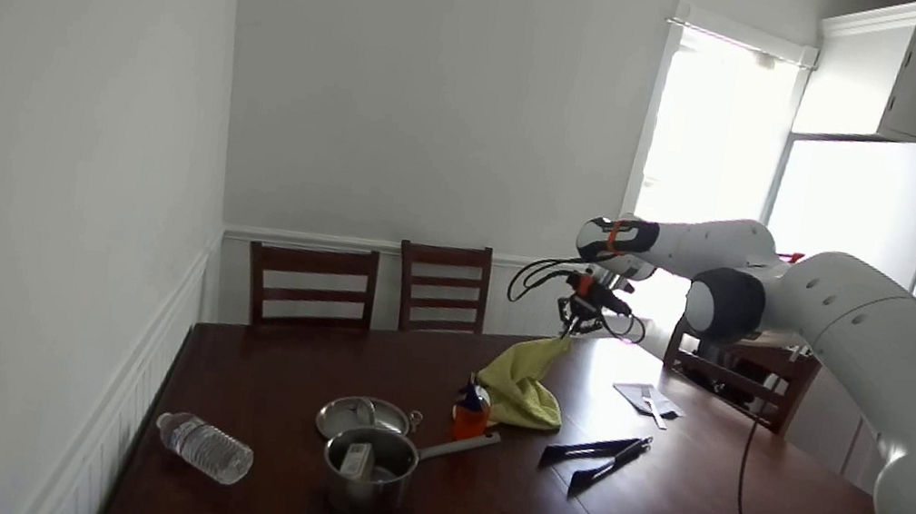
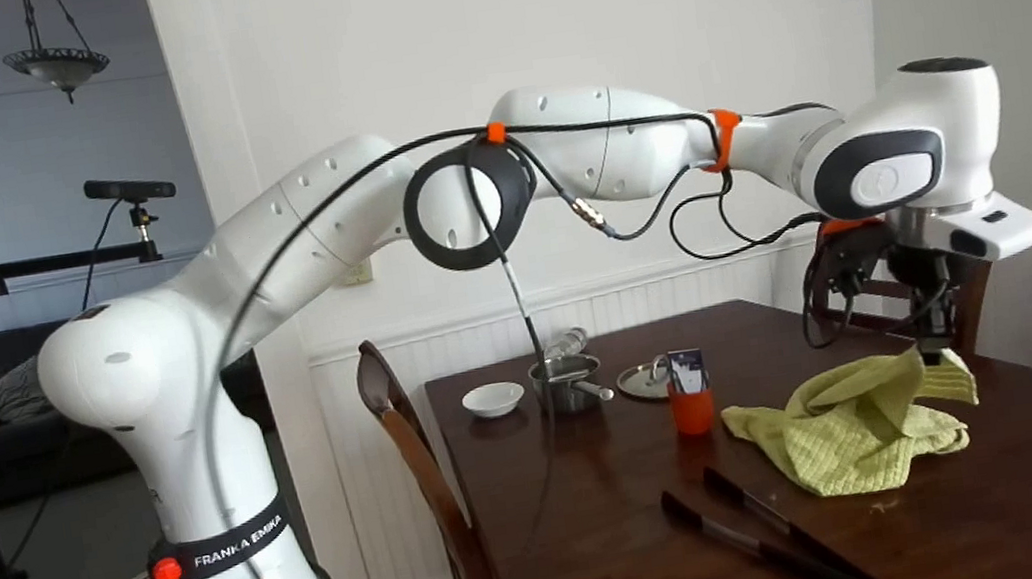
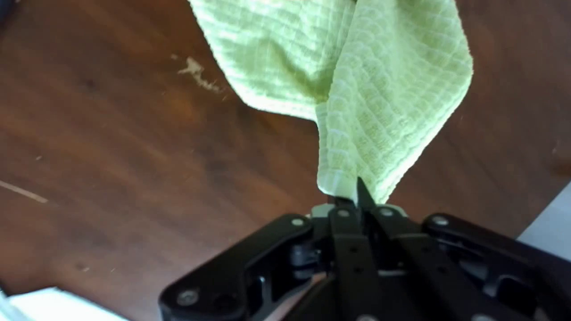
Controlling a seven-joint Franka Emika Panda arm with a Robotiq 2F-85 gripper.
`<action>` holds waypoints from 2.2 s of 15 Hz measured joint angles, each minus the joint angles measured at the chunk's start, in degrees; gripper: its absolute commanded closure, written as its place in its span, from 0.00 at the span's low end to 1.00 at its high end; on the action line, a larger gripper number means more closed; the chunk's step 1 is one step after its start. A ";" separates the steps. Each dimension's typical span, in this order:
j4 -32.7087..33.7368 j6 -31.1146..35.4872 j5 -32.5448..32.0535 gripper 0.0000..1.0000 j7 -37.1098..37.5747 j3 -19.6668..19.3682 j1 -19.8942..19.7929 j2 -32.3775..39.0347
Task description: Unfold the green towel to the right, pick up one end of the green towel and turn it over
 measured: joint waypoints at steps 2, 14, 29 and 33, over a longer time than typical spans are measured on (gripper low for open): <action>0.01 -0.03 0.35 0.99 1.12 -0.35 -3.73 -1.56; 0.16 1.38 -4.58 0.70 14.64 -10.26 -5.74 -1.92; 2.62 0.68 -1.38 0.00 20.83 -6.38 -2.36 -0.81; 2.59 1.26 0.76 0.00 25.96 -2.58 1.33 1.64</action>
